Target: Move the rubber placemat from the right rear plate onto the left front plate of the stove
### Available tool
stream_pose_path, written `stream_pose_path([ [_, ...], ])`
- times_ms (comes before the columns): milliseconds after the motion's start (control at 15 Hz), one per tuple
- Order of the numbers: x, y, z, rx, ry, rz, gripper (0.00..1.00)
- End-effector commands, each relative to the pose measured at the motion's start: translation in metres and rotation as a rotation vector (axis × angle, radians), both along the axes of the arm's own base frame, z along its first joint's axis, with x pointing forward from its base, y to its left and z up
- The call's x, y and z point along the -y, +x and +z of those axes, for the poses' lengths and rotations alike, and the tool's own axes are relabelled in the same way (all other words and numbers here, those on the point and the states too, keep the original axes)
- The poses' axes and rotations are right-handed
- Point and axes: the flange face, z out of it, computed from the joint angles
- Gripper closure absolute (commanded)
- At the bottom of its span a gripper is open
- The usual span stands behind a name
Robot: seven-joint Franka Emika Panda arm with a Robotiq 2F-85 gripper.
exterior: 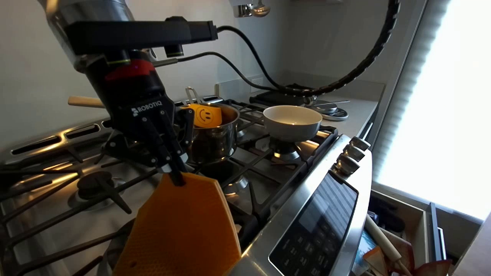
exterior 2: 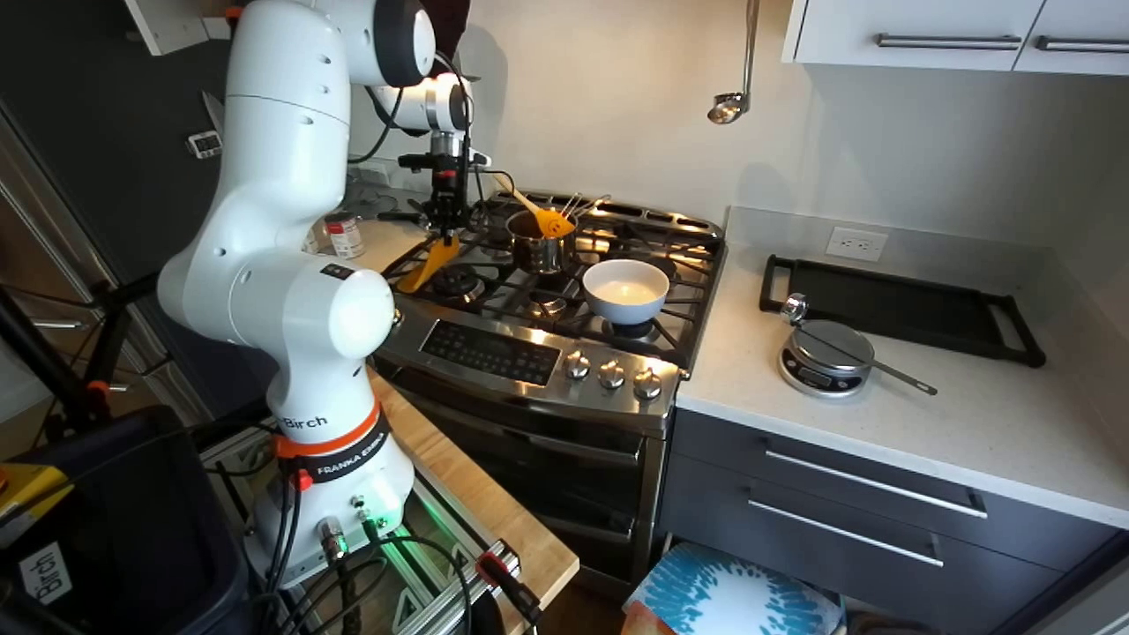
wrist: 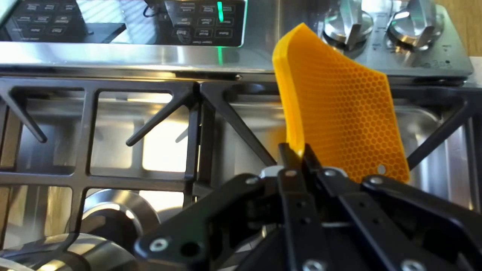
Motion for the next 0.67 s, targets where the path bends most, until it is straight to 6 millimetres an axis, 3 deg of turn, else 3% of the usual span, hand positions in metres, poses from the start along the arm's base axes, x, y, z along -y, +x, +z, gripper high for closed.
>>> stream_pose_path([
  [0,0.001,0.022,-0.016,-0.044,-0.068,0.078,0.99],
  [200,0.002,0.034,-0.018,-0.059,-0.115,0.096,0.99],
  [267,0.002,0.037,-0.017,-0.062,-0.126,0.101,0.69],
  [333,0.001,0.04,-0.016,-0.064,-0.13,0.098,0.68],
  [600,-0.003,0.043,-0.009,-0.104,-0.113,0.085,0.39],
])
